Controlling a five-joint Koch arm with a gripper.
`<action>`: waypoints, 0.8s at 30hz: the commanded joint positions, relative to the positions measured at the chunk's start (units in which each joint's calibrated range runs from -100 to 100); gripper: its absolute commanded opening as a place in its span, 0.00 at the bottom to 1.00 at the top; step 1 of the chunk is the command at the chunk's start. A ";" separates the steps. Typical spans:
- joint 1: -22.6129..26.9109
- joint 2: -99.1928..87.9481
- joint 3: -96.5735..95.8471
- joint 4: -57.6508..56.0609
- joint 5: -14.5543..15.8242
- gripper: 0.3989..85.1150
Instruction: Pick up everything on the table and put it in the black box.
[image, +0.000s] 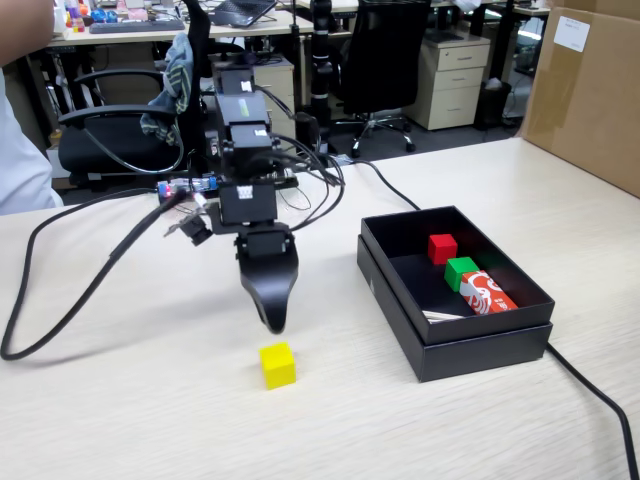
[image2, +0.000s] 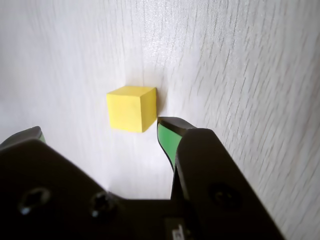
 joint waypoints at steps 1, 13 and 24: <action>0.00 2.22 6.36 -0.57 -0.10 0.53; -0.10 10.94 10.80 -3.16 -0.39 0.53; 0.10 14.72 13.25 -8.52 -0.73 0.43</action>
